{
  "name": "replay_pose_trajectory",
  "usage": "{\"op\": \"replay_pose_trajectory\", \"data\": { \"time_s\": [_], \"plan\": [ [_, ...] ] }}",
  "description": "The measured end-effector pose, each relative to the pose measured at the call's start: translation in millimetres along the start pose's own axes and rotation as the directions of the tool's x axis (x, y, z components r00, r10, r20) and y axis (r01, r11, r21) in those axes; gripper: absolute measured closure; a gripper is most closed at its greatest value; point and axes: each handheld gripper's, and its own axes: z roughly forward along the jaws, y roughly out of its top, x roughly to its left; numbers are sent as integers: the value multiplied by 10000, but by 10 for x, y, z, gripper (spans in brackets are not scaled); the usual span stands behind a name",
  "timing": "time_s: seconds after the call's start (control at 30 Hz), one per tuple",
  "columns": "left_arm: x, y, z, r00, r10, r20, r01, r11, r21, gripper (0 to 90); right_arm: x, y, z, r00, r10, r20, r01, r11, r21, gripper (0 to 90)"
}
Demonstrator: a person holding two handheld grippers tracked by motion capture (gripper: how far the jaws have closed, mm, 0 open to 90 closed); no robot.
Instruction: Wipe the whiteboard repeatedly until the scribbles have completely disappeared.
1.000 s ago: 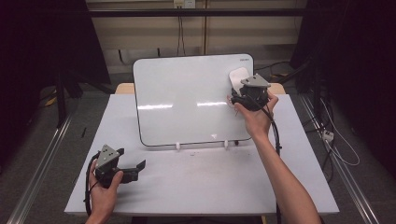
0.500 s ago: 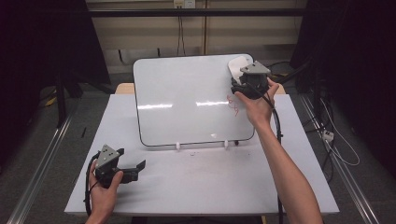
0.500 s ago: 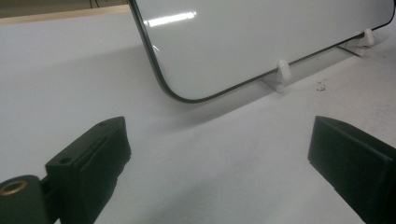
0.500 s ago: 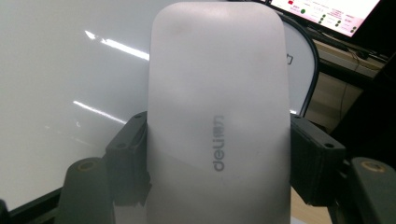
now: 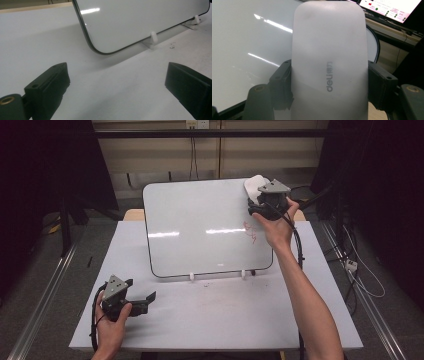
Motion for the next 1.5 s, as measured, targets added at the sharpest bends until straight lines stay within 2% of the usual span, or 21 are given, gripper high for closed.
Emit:
{"op": "replay_pose_trajectory", "data": {
  "time_s": [0.07,0.13,0.23,0.6,1.13,1.27,1.4,1.5],
  "plan": [
    [-6,2,-2,10000,12,0,-12,10000,-29,52,4,-27,-22,9999,-109,-14,109,9999,-29,317],
    [-6,1,1,10000,18,5,-18,10000,-4,52,39,-64,-48,9985,-525,-165,523,9986,-69,317],
    [-11,3,5,10000,28,-5,-28,10000,-12,53,113,-131,-72,9956,-884,-310,884,9961,-4,317],
    [-18,4,5,10000,40,-19,-40,10000,-38,52,386,-457,-187,9822,-1714,-765,1718,9851,-22,317],
    [-20,6,2,10000,51,-33,-51,10000,-44,52,640,-780,-312,9711,-2140,-1060,2156,9765,42,318],
    [-21,4,5,10000,40,-24,-40,10000,-50,52,727,-887,-356,9638,-2380,-1198,2401,9707,37,318],
    [-25,9,11,10000,82,-28,-82,10000,-3,53,754,-908,-370,9516,-2818,-1223,2839,9589,-5,318],
    [-21,9,16,10000,68,-21,-68,10000,7,52,731,-910,-356,9504,-2803,-1346,2815,9595,-103,317]
  ]
}}
